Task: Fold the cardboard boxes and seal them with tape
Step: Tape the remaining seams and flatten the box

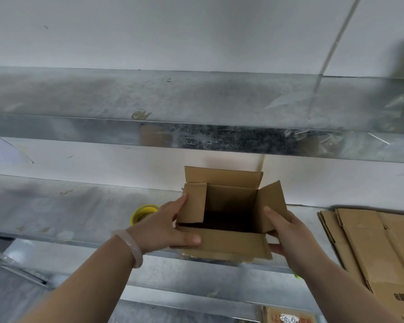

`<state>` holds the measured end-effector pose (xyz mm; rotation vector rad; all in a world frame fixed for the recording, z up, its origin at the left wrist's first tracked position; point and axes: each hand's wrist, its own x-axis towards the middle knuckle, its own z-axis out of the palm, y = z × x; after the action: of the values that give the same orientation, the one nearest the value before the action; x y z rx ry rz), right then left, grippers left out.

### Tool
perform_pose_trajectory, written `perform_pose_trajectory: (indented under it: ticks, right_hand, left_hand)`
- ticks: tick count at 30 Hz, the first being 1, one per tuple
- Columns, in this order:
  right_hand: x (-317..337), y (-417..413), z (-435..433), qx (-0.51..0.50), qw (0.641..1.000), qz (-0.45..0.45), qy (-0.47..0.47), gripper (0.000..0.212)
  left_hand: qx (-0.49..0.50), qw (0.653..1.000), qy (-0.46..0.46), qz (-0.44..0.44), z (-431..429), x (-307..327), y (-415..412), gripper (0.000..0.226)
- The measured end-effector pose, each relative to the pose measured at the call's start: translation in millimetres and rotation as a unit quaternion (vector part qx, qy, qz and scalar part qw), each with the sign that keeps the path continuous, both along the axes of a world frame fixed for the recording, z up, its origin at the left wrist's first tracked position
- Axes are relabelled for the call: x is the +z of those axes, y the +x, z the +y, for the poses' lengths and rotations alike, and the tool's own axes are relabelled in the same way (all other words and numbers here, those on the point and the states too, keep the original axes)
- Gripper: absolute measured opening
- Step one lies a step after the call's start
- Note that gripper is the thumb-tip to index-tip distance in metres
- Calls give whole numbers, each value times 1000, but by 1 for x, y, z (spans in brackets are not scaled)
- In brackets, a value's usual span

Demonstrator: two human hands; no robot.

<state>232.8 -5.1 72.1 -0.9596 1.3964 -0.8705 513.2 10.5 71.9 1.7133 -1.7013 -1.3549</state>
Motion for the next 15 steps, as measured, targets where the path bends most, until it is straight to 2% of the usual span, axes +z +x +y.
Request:
perform_pose_trajectory:
  ticks: [2, 5, 9, 13, 14, 15]
  right_hand:
    - [-2, 2, 4, 9, 999, 32, -27, 30]
    - [-5, 1, 6, 17, 997, 50, -48, 27]
    - [-4, -1, 4, 20, 997, 52, -53, 22]
    - [-6, -4, 6, -25, 996, 37, -77, 23]
    - [-5, -4, 9, -40, 994, 44, -92, 22]
    - [-4, -3, 11, -53, 992, 49, -108, 21]
  left_hand:
    - [18, 996, -48, -79, 4, -5, -10, 117]
    - [149, 980, -110, -74, 2, -5, -22, 98]
    - [156, 957, -173, -172, 0, -2, -37, 80]
    - [245, 938, -218, -109, 9, -2, -37, 24]
    - [271, 927, -239, -98, 13, -2, -34, 17]
    - [293, 918, -253, -87, 18, -1, -30, 19]
